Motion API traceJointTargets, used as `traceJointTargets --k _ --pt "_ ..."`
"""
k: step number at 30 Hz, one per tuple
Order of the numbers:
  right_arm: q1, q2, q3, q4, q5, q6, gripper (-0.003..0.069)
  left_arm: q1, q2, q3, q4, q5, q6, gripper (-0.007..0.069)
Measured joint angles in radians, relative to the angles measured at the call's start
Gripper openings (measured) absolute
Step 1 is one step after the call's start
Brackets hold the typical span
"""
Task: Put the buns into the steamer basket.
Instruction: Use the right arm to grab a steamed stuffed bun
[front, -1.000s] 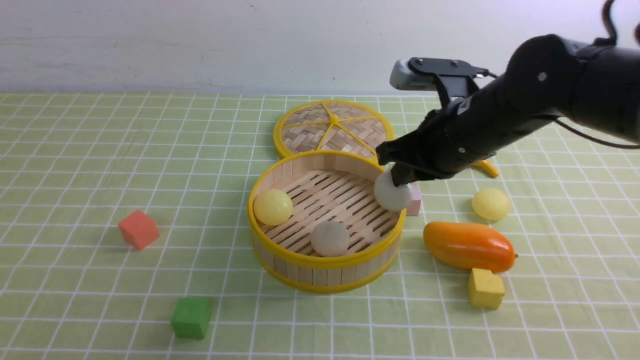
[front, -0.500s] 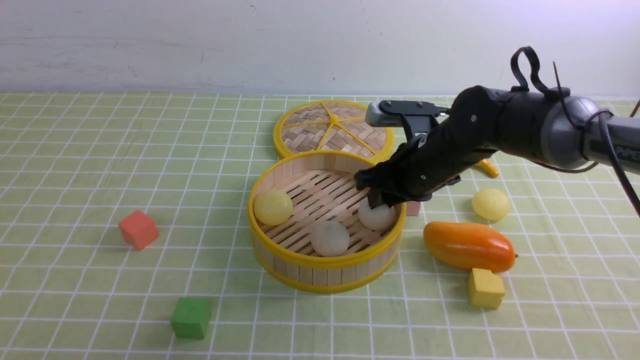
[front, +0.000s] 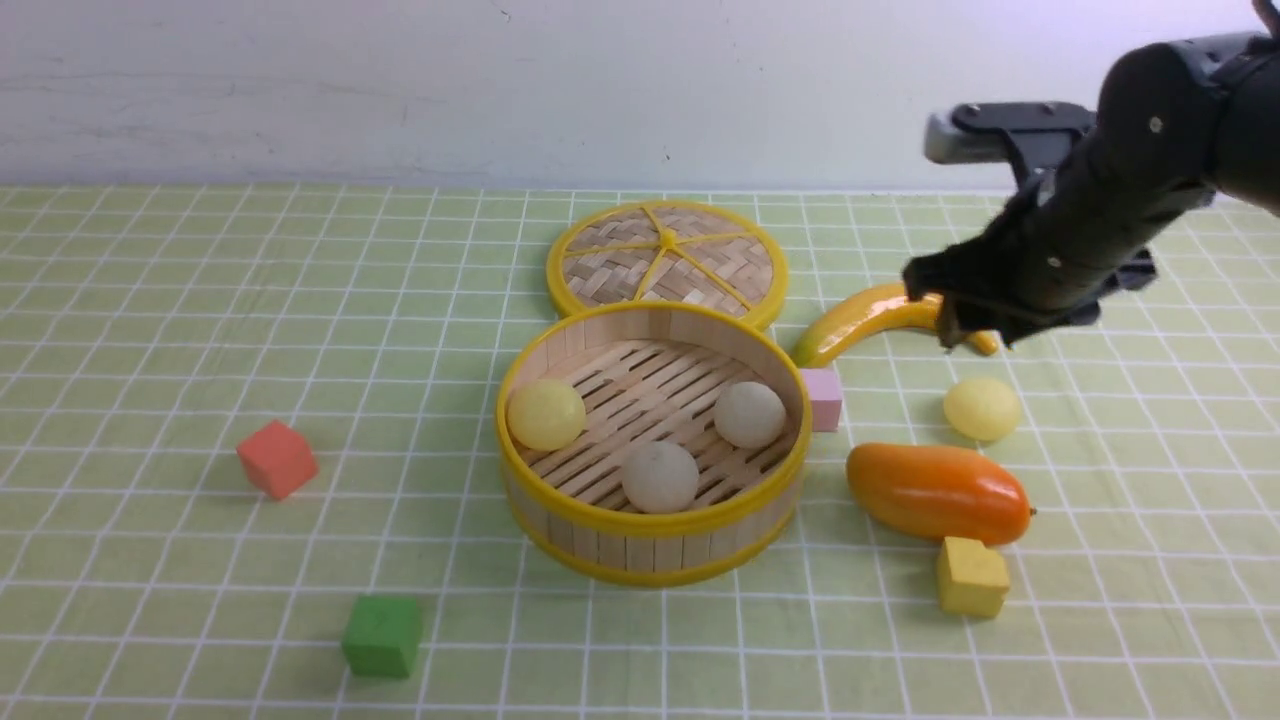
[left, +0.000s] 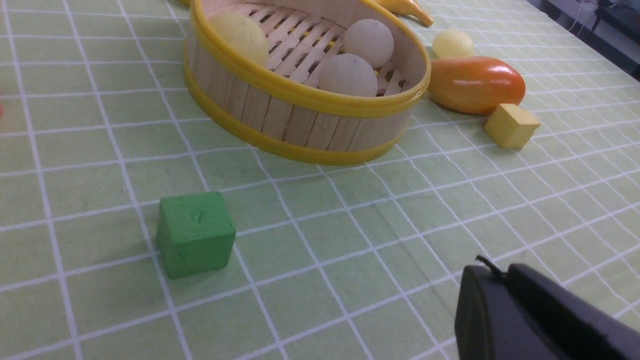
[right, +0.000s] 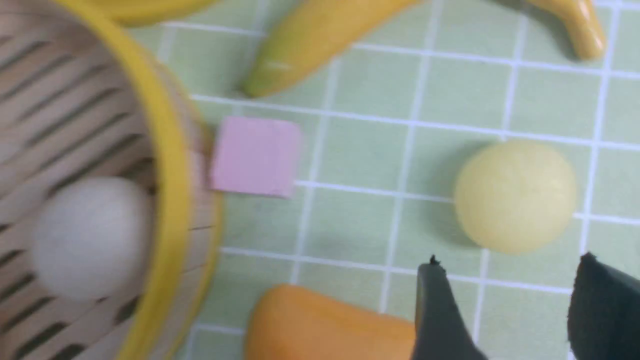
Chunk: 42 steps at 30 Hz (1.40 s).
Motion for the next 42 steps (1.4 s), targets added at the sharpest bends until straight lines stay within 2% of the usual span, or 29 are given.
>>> traceJointTargets --k 9,31,33,36,42 --pt "-0.065 0.114 0.003 0.105 -0.081 -0.034 0.0328 0.0 0.0 0.0 0.0 0.0 0.0 0.005" --pt "-0.093 0.186 0.003 0.089 -0.2 -0.034 0.0317 0.0 0.0 0.0 0.0 0.013 0.0 0.0074" --pt "-0.093 0.186 0.003 0.083 -0.201 -0.034 0.03 0.0 0.0 0.0 0.0 0.013 0.0 0.0075" --pt "-0.093 0.186 0.003 0.076 -0.201 -0.034 0.0221 0.0 0.0 0.0 0.0 0.013 0.0 0.0078" --pt "-0.093 0.186 0.003 0.071 -0.201 -0.048 0.0018 0.0 0.0 0.0 0.0 0.014 0.0 0.0078"
